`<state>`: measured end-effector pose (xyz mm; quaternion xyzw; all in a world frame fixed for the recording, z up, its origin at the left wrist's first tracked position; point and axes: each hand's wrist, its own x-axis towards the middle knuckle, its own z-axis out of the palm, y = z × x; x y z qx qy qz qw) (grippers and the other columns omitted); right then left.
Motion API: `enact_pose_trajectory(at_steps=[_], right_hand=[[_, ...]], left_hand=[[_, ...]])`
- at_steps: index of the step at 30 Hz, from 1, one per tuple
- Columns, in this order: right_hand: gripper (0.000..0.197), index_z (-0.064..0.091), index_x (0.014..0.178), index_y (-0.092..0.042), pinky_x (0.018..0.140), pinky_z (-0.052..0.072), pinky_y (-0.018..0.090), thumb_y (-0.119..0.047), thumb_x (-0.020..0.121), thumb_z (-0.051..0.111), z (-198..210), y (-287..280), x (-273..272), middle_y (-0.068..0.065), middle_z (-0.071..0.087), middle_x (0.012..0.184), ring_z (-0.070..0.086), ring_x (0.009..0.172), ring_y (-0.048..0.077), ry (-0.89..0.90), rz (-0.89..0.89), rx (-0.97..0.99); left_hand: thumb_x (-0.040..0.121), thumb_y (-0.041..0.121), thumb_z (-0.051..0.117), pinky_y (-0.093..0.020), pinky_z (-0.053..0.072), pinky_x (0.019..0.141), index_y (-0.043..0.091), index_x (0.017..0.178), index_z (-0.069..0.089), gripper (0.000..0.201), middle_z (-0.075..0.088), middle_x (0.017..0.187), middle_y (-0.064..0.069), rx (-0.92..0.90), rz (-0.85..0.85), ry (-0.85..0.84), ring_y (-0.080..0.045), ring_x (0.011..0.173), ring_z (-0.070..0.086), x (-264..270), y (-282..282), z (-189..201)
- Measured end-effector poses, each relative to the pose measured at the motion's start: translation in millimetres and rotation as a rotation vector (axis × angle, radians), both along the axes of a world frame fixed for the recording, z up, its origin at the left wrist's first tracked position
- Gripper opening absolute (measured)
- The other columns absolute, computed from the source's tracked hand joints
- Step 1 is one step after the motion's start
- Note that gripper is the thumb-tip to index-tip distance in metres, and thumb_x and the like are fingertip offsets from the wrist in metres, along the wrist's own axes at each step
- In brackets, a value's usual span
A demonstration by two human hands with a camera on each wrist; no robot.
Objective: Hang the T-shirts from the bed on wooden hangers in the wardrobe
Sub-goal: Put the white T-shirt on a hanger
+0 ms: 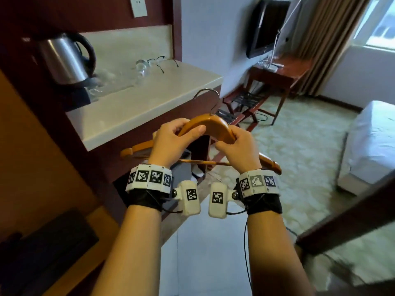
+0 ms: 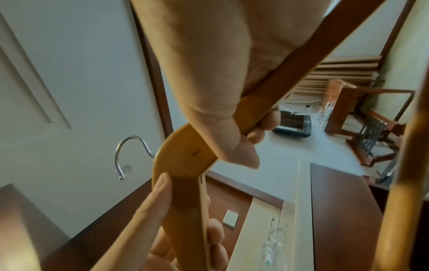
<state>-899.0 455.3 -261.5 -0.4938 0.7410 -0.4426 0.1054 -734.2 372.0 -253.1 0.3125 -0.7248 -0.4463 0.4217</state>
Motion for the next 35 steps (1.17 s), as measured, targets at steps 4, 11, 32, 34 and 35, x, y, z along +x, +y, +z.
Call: enact_pose_trajectory(at_steps=[4, 11, 32, 34, 35], right_hand=[[0.009, 0.067, 0.085, -0.023, 0.066, 0.045, 0.029, -0.024, 0.08, 0.074, -6, 14, -73, -0.006, 0.063, 0.07, 0.058, 0.065, 0.01, -0.003, -0.118, 0.02], [0.012, 0.064, 0.085, -0.03, 0.088, 0.05, 0.048, -0.03, 0.08, 0.074, -25, 14, -209, -0.011, 0.062, 0.073, 0.061, 0.077, 0.018, -0.041, -0.36, 0.13], [0.015, 0.061, 0.071, -0.04, 0.095, 0.047, 0.053, -0.031, 0.066, 0.072, -21, -75, -645, -0.018, 0.059, 0.061, 0.065, 0.078, 0.019, -0.114, -0.828, 0.108], [0.016, 0.06, 0.071, -0.04, 0.095, 0.048, 0.051, -0.031, 0.068, 0.072, -27, -85, -692, -0.018, 0.06, 0.061, 0.065, 0.079, 0.019, -0.119, -0.837, 0.104], [0.016, 0.061, 0.072, -0.039, 0.094, 0.048, 0.049, -0.03, 0.069, 0.073, -28, -90, -714, -0.018, 0.059, 0.062, 0.065, 0.08, 0.02, -0.121, -0.842, 0.107]], left_hand=[[0.076, 0.07, 0.068, -0.058, 0.049, 0.092, 0.031, 0.093, 0.073, 0.042, 0.074, 0.087, 0.001, -0.011, -0.099, -0.053, -0.021, 0.09, 0.07, -83, -7, -5], [0.075, 0.061, 0.073, -0.057, 0.053, 0.087, 0.026, 0.089, 0.074, 0.037, 0.072, 0.085, -0.006, 0.056, -0.302, -0.068, -0.024, 0.085, 0.068, -247, -32, -25], [0.069, 0.067, 0.072, -0.049, 0.052, 0.075, 0.021, 0.086, 0.072, 0.049, 0.071, 0.08, -0.008, 0.017, -0.754, -0.095, -0.026, 0.078, 0.066, -763, -169, -35], [0.071, 0.065, 0.072, -0.05, 0.052, 0.075, 0.02, 0.086, 0.072, 0.048, 0.072, 0.078, -0.006, 0.015, -0.761, -0.092, -0.028, 0.078, 0.067, -812, -180, -40], [0.07, 0.065, 0.072, -0.051, 0.052, 0.076, 0.018, 0.086, 0.072, 0.05, 0.072, 0.078, -0.008, 0.014, -0.769, -0.093, -0.032, 0.079, 0.066, -835, -185, -41]])
